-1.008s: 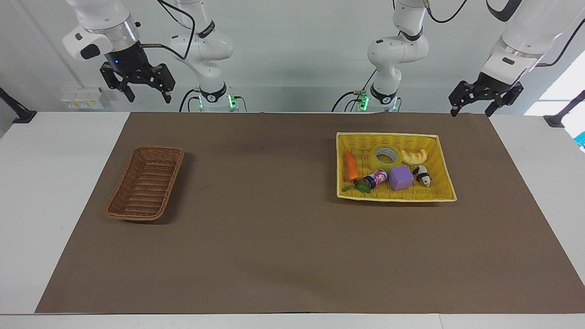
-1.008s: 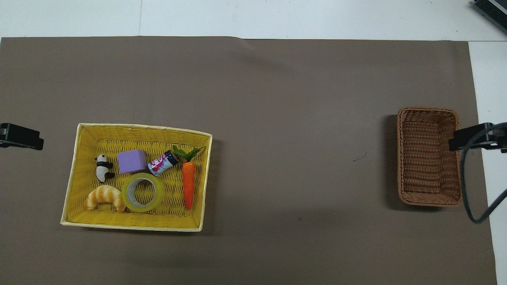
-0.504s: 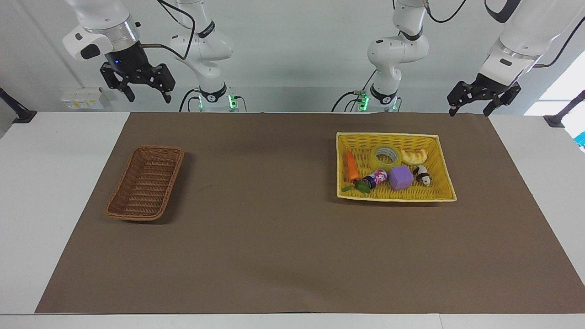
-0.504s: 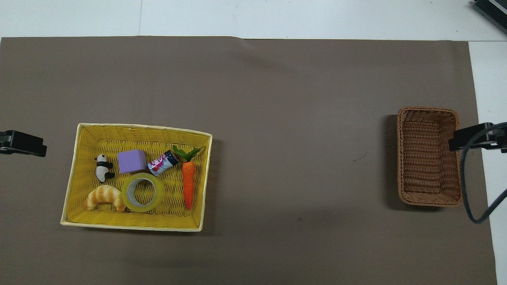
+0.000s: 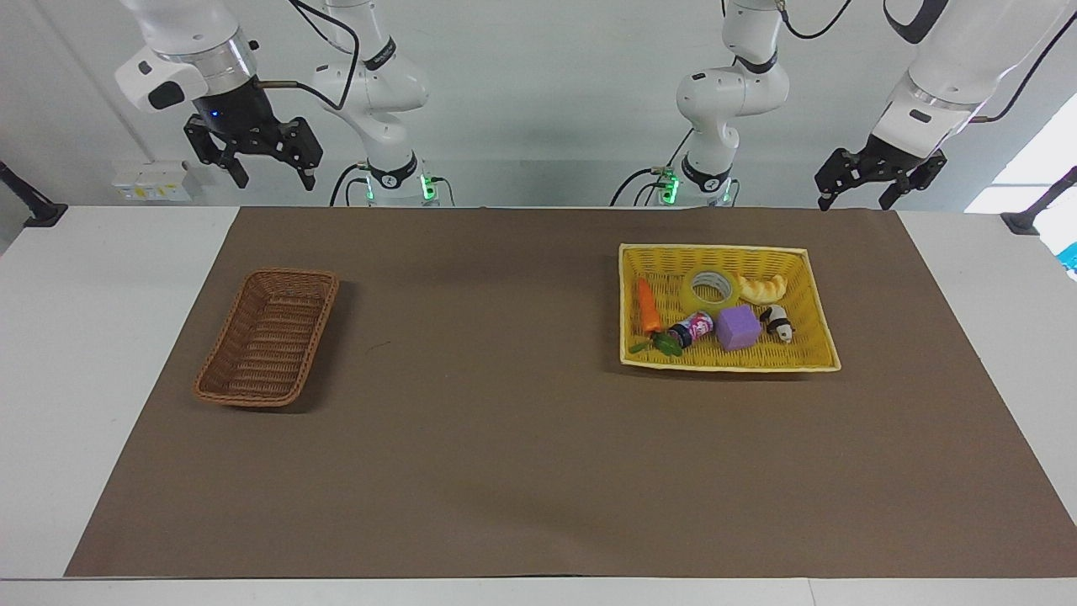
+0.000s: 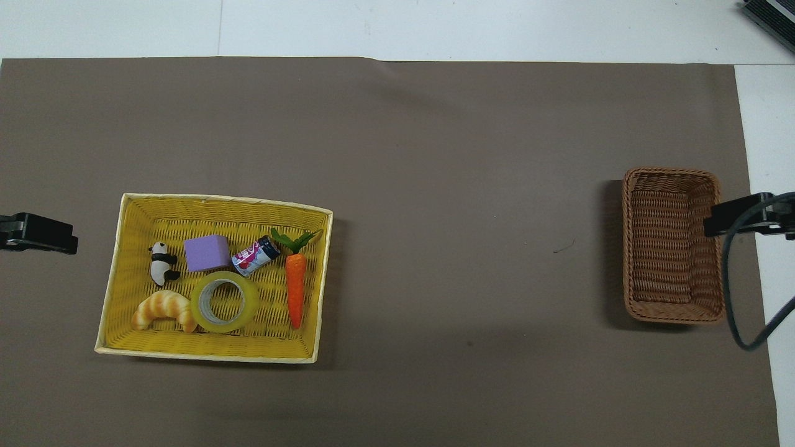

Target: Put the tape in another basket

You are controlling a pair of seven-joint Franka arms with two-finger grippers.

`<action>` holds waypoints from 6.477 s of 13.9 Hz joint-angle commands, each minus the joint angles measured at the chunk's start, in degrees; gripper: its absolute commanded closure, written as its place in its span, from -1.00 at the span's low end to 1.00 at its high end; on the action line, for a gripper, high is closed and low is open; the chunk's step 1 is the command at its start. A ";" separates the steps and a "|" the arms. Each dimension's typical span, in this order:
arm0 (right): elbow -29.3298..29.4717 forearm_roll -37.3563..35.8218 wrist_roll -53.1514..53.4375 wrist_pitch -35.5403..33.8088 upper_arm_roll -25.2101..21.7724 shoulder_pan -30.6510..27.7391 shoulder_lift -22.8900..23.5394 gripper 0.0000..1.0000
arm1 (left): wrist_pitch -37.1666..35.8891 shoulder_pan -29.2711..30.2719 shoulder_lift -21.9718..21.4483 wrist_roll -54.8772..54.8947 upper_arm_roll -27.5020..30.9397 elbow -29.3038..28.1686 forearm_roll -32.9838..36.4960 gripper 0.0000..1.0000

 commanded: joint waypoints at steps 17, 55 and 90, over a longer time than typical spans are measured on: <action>0.15 1.10 0.55 -0.33 0.34 -0.79 -0.36 -1.00 | 10.88 -2.28 -7.48 -0.89 0.38 -20.18 -2.01 -1.00; 0.15 1.18 0.55 -0.33 0.34 -0.79 -0.36 -1.00 | 48.07 -9.66 -0.09 -11.79 0.47 -49.63 -5.79 1.00; -8.91 13.64 -0.24 10.22 2.01 2.11 -1.15 -1.00 | 11.41 -21.95 -3.52 -33.05 0.20 -12.20 -16.23 1.00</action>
